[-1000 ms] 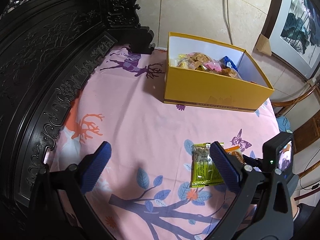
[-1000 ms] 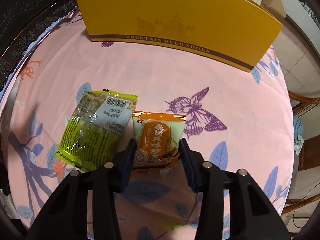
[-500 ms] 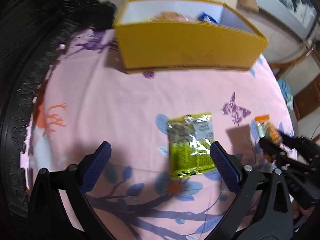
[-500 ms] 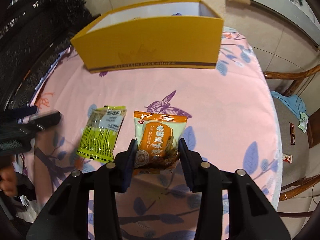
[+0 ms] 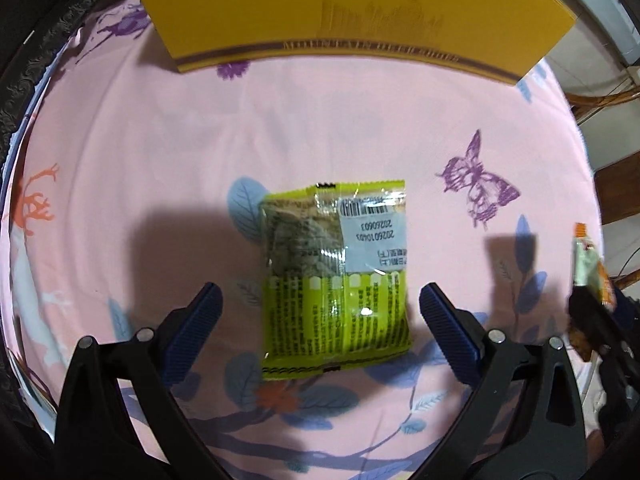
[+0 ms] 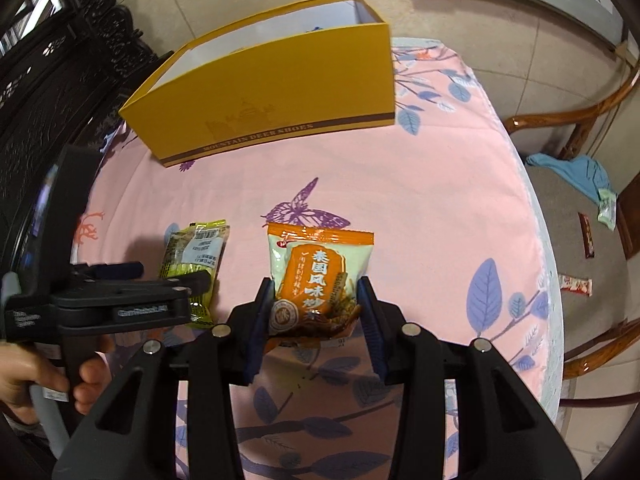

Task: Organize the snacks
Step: 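Grasp the orange cake pack with the right tool while the left tool grasps the green seed pack, then carry the cake pack and seed pack into the yellow box with both tools, release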

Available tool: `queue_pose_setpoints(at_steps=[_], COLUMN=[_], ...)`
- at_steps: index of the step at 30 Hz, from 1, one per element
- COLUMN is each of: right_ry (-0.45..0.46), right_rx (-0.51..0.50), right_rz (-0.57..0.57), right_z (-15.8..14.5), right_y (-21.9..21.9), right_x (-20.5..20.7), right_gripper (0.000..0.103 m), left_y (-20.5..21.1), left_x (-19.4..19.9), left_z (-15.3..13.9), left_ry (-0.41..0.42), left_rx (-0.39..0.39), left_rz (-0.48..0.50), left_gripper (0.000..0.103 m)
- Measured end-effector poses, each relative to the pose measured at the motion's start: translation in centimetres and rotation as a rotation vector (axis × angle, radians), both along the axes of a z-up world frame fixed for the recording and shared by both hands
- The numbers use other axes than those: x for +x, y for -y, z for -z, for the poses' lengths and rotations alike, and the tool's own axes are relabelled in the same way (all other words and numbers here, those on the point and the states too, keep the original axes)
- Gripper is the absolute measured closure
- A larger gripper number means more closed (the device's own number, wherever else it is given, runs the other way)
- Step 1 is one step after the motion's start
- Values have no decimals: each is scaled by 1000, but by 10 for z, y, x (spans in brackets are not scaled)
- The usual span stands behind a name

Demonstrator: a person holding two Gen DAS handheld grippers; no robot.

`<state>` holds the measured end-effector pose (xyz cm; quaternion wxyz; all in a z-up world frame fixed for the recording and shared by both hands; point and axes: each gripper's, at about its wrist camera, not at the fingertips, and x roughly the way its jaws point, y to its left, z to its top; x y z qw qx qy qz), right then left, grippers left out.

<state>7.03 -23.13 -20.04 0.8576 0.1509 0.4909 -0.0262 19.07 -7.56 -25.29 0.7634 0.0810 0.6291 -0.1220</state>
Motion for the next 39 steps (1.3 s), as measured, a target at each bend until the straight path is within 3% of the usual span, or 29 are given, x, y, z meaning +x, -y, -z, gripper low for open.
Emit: queue_pose_setpoints(at_steps=[7, 9, 11, 12, 21, 29, 39], right_ry=[-4, -6, -11, -12, -5, 21, 103], right_rx=[16, 22, 26, 28, 16, -8, -17], right_rz=[35, 42, 47, 46, 27, 5, -46], right_z=[3, 5, 6, 7, 2, -16, -63], right_y=[14, 16, 17, 18, 15, 10, -8], right_x=[-3, -3, -2, -2, 1, 2, 22], right_gripper=[60, 60, 60, 60, 60, 60, 60], left_y=[4, 4, 6, 7, 6, 2, -28], left_x=[0, -1, -5, -7, -12, -22, -14], left_z=[13, 11, 7, 5, 3, -39, -135], left_ry=[3, 16, 28, 34, 31, 136, 329], left_rx=[31, 27, 19, 16, 6, -35, -164], left_rz=[-22, -22, -4, 8, 24, 50, -17], left_gripper=[4, 11, 28, 31, 37, 37, 37])
